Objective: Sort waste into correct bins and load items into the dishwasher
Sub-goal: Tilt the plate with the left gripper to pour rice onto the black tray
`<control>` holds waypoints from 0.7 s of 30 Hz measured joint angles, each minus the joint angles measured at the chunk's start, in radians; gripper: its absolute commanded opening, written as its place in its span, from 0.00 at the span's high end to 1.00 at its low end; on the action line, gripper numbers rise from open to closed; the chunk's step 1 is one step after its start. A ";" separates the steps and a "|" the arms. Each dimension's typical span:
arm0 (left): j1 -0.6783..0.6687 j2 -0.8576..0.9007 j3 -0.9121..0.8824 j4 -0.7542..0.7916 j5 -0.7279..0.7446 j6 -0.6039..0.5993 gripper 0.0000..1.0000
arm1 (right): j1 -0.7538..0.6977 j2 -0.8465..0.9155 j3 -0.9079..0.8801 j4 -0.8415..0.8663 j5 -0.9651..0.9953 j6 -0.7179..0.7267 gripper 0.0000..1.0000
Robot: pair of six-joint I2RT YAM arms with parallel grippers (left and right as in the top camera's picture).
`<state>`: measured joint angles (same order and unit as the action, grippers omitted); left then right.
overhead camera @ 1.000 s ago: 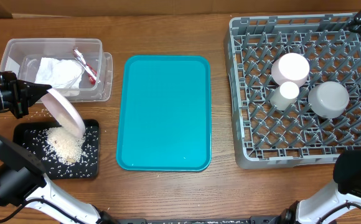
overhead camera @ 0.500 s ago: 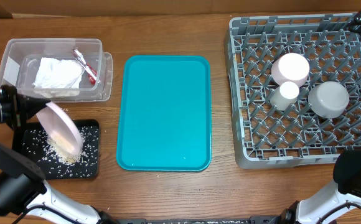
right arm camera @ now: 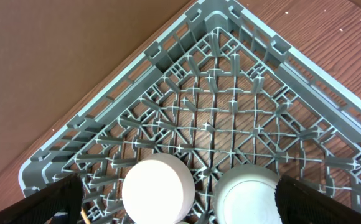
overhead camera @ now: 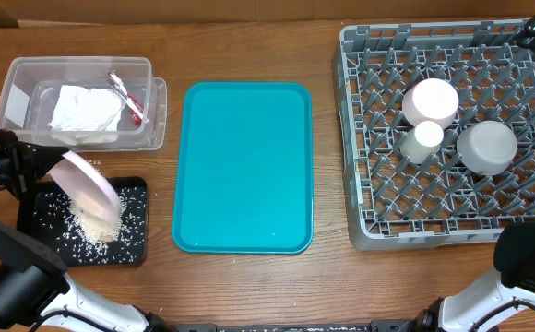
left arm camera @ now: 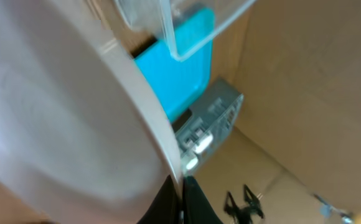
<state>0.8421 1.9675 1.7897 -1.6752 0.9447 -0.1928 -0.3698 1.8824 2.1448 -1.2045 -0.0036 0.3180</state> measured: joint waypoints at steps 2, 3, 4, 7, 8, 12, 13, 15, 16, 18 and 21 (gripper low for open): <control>0.011 -0.002 -0.002 -0.011 0.025 0.031 0.96 | 0.000 0.000 0.000 0.000 0.000 0.000 0.00; 0.015 -0.003 -0.002 -0.008 0.033 0.042 0.96 | 0.000 0.000 0.000 0.001 0.000 0.000 0.00; 0.018 -0.003 -0.002 -0.009 0.040 0.051 0.96 | 0.000 0.000 0.000 0.000 0.000 0.000 0.00; 0.025 -0.004 -0.002 -0.011 0.054 0.071 0.96 | 0.000 0.000 0.000 0.000 0.000 0.000 0.00; 0.026 -0.004 -0.002 -0.007 0.058 0.073 0.96 | 0.000 0.000 0.000 0.000 0.000 0.000 0.00; 0.026 -0.004 -0.002 -0.011 0.070 0.085 0.96 | 0.000 0.000 0.000 0.000 0.000 0.000 0.00; 0.026 -0.004 -0.002 -0.012 0.070 0.089 0.96 | 0.000 0.000 0.000 0.000 0.000 0.000 0.00; 0.026 -0.004 -0.003 -0.011 0.070 0.096 0.96 | 0.000 0.000 0.000 0.000 0.000 0.000 0.00; 0.026 -0.004 -0.003 -0.012 0.070 0.098 0.96 | 0.000 0.000 0.000 0.000 0.000 0.000 0.00; 0.026 -0.004 -0.003 -0.012 0.070 0.100 0.96 | 0.000 0.000 0.000 0.001 0.000 -0.001 0.00; 0.026 -0.004 -0.003 -0.012 0.070 0.100 0.96 | 0.000 0.000 0.000 0.000 0.000 0.000 0.00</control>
<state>0.8677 1.9633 1.7866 -1.6871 1.0149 -0.0929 -0.3698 1.8824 2.1448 -1.2041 -0.0036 0.3180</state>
